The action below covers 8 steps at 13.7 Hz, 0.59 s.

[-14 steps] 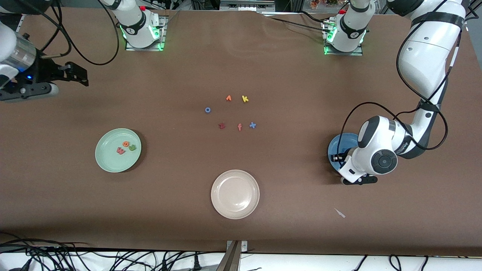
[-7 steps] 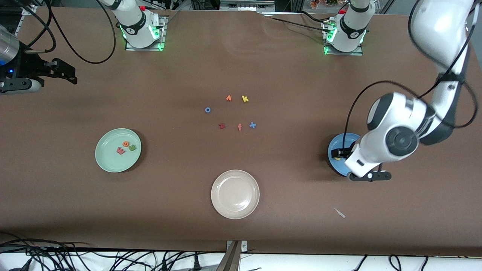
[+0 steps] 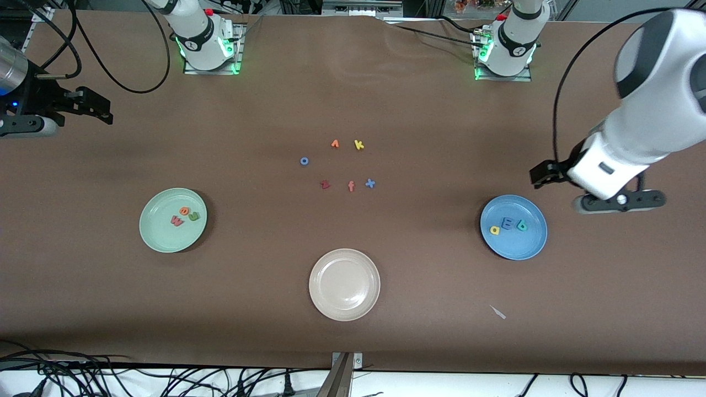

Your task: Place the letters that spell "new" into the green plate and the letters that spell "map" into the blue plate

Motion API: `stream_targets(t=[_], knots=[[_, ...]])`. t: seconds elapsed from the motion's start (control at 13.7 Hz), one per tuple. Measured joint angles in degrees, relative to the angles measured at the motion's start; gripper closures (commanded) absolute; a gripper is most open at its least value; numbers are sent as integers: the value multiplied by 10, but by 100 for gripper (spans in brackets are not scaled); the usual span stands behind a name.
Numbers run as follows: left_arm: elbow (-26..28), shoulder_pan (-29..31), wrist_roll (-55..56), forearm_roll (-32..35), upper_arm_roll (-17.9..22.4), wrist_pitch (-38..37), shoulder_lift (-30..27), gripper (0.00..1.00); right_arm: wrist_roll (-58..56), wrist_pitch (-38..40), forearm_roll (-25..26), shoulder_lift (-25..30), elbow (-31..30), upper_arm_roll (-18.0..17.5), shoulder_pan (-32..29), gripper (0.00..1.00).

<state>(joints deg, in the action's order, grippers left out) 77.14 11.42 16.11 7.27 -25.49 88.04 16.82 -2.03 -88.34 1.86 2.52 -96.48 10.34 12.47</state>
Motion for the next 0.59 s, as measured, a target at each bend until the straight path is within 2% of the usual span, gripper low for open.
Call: stream_targets(t=[0.07, 0.29, 0.59], knots=[[0, -8, -18, -15, 20, -6, -9, 0, 1, -1, 0, -2, 0, -1, 1, 0], [17, -70, -65, -60, 128, -13, -43, 0, 2, -1, 0, -6, 2, -1, 3, 0], [108, -128, -69, -88, 233, 12, -122, 0, 2, -1, 0, -7, 3, -1, 3, 0]])
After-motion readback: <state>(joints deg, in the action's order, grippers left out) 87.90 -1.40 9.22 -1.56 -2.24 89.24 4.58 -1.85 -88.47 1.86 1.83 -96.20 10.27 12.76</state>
